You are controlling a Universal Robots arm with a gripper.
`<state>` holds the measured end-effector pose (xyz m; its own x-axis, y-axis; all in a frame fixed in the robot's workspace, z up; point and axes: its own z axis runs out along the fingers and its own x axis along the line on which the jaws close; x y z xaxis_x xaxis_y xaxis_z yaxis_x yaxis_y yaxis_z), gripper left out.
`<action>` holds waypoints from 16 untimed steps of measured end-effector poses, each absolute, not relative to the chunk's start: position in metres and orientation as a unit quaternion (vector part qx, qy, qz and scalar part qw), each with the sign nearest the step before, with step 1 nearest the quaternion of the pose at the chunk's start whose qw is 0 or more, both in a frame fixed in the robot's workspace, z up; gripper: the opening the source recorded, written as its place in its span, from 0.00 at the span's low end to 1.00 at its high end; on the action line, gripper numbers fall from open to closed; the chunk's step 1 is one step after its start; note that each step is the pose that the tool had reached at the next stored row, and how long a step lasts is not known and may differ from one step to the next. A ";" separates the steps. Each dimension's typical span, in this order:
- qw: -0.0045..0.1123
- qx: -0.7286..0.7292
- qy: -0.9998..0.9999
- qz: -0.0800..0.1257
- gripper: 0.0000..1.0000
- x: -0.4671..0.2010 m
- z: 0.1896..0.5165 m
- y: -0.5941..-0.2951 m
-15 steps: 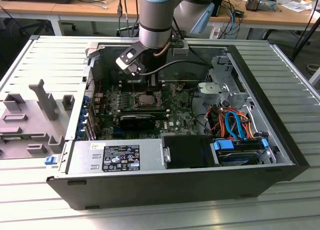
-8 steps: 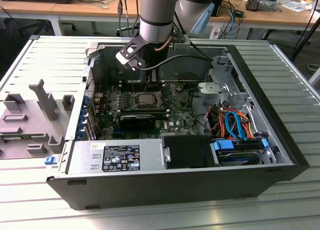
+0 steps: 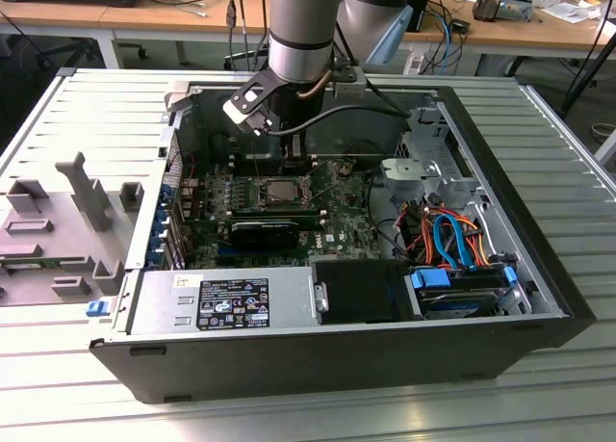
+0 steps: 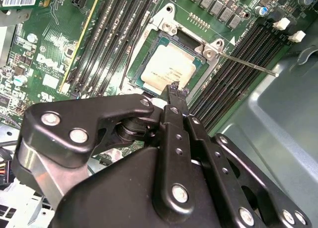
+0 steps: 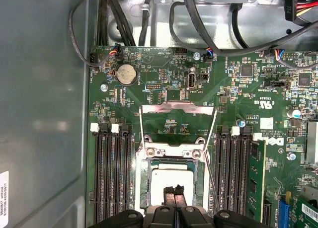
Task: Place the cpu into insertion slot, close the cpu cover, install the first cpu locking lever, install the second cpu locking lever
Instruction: 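Close the cpu cover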
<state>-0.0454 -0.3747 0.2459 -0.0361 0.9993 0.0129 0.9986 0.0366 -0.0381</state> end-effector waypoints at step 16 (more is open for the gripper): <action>0.018 -0.694 -0.720 0.009 0.11 -0.042 0.246 -0.386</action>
